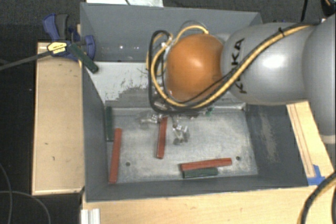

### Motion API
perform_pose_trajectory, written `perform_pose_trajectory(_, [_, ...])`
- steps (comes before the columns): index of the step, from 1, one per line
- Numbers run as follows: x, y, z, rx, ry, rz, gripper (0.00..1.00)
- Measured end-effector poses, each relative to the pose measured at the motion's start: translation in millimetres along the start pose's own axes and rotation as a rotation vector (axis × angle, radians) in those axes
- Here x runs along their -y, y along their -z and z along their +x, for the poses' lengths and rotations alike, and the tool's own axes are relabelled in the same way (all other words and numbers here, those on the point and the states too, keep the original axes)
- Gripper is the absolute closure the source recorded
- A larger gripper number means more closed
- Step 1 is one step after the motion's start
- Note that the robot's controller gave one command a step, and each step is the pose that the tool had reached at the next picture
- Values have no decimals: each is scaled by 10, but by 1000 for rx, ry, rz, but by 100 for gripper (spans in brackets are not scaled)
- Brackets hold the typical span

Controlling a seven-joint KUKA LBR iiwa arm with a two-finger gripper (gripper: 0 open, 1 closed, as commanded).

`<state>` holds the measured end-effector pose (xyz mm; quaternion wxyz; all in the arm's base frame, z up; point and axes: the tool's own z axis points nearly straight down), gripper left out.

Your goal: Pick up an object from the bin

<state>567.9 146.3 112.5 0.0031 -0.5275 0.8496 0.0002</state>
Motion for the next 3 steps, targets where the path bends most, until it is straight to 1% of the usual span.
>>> perform_pose_trajectory(1, [132,-427,29,-5,219,-5,0])
perform_pose_trajectory(2, [131,-417,20,-5,209,-6,0])
perform_pose_trajectory(3, [132,-417,21,-5,206,-6,100])
